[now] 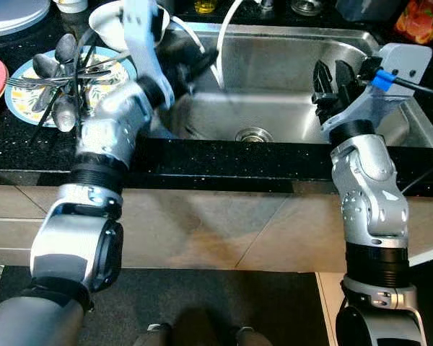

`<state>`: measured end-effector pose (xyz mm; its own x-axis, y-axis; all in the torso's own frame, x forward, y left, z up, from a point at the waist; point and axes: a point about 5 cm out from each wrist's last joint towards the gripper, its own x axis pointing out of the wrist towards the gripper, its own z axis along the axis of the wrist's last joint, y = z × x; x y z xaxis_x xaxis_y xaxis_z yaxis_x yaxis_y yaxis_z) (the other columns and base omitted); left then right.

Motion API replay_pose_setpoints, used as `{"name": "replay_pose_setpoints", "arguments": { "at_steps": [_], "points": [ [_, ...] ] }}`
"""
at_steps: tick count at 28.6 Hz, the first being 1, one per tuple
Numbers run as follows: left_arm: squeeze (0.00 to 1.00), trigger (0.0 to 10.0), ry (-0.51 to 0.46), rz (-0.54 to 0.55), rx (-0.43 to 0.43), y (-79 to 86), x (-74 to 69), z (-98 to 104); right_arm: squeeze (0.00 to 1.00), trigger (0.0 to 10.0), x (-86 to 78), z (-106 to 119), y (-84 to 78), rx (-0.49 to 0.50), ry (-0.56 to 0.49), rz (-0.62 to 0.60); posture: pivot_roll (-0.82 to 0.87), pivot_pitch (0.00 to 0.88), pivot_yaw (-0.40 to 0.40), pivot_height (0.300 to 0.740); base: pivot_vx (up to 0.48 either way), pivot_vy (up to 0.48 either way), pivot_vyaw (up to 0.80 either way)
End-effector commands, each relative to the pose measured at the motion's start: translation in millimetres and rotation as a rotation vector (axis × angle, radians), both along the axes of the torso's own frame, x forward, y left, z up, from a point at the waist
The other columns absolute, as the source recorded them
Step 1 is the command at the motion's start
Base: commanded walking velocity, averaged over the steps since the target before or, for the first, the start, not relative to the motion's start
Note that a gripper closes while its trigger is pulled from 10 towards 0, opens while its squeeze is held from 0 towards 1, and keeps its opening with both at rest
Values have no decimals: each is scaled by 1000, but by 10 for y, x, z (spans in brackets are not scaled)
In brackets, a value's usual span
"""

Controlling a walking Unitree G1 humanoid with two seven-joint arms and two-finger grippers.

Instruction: Kitchen organization

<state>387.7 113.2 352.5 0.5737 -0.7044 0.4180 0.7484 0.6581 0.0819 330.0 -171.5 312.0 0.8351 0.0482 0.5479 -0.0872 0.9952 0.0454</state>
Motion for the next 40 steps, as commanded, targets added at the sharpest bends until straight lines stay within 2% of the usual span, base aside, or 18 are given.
{"name": "replay_pose_setpoints", "arguments": {
  "at_steps": [1,4,5,6,8,9,13,14,16,20,27,40],
  "points": [
    [0,10000,-36,-18,24,40,-62,65,0,10000,-50,61,-6,11,-45,-1,-1,170,-18,740,0,0,0],
    [0,10000,-125,145,140,270,-180,219,0,10000,-128,91,-6,14,-73,-10,10,140,-9,740,0,0,0],
    [0,10000,-132,263,195,375,-173,194,0,10000,-155,86,-14,13,-79,-14,22,124,-8,740,0,0,0],
    [0,10000,-132,263,195,375,-173,194,0,10000,-155,86,-14,13,-79,-14,22,124,-8,740,0,0,0],
    [0,10000,-159,418,268,509,-177,100,0,10000,-183,57,-34,9,-80,-25,28,116,-12,740,0,0,0],
    [0,10000,-159,418,268,509,-177,100,0,10000,-183,57,-34,9,-80,-25,28,116,-12,740,0,0,0],
    [0,10000,-141,550,190,581,-300,-178,0,10000,-177,-119,-149,52,-20,-87,33,88,-25,740,0,0,0],
    [0,10000,-141,550,190,581,-300,-178,0,10000,-177,-119,-149,52,-20,-87,33,88,-25,740,0,0,0],
    [0,10000,-135,614,131,611,-292,-200,0,10000,-167,-162,-186,61,-1,-118,22,75,-24,740,0,0,0],
    [0,10000,-134,655,105,625,-298,-203,0,10000,-165,-183,-209,66,8,-140,17,70,-24,740,0,0,0],
    [0,10000,-136,697,111,608,-251,-173,0,10000,-185,-194,-245,71,6,-165,12,55,-8,740,0,0,0],
    [0,10000,-97,758,99,651,-203,-237,0,10000,-206,-216,-258,72,10,-178,7,62,-5,740,0,278,0]
  ]
}}
